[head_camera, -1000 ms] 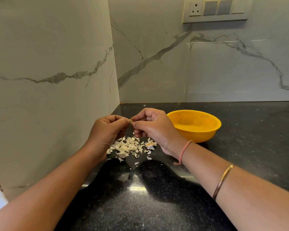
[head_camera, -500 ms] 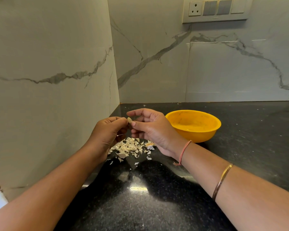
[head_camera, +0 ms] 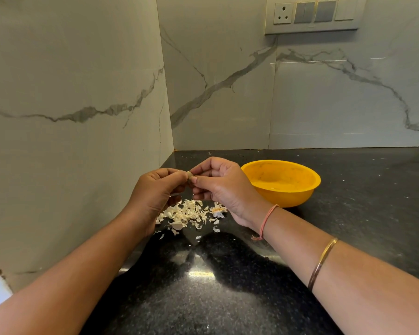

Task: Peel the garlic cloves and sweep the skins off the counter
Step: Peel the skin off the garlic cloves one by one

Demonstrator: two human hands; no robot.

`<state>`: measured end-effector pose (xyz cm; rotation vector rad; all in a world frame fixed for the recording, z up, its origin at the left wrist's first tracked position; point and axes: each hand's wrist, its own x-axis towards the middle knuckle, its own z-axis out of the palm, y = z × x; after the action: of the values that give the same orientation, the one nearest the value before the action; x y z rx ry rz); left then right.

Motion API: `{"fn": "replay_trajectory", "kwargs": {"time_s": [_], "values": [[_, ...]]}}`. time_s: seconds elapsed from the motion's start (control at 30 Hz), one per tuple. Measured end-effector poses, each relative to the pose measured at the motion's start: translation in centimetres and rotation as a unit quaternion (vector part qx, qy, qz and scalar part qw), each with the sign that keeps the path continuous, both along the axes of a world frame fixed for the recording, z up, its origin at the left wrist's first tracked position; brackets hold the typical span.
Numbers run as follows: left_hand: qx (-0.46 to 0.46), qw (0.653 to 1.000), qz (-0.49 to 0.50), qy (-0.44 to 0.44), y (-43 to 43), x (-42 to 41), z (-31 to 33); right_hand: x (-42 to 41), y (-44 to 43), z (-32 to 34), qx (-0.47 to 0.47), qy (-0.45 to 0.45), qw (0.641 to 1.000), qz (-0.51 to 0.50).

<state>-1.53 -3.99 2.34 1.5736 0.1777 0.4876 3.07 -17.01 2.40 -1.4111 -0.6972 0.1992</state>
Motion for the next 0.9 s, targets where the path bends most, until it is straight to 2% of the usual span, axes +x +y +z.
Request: {"fn": "replay_trajectory", "kwargs": {"time_s": [0.4, 0.57, 0.9], "values": [[0.021, 1.0, 0.001, 0.006, -0.03, 0.06, -0.19, -0.1, 0.13, 0.03, -0.007, -0.002, 1.0, 0.014], [0.03, 0.999, 0.014, -0.002, 0.09, 0.07, -0.23, 0.12, 0.01, 0.13, 0.038, 0.037, 0.999, 0.003], [0.065, 0.997, -0.014, -0.04, 0.03, -0.07, -0.3, 0.41, -0.14, 0.06, 0.01, 0.012, 0.998, -0.06]]}}
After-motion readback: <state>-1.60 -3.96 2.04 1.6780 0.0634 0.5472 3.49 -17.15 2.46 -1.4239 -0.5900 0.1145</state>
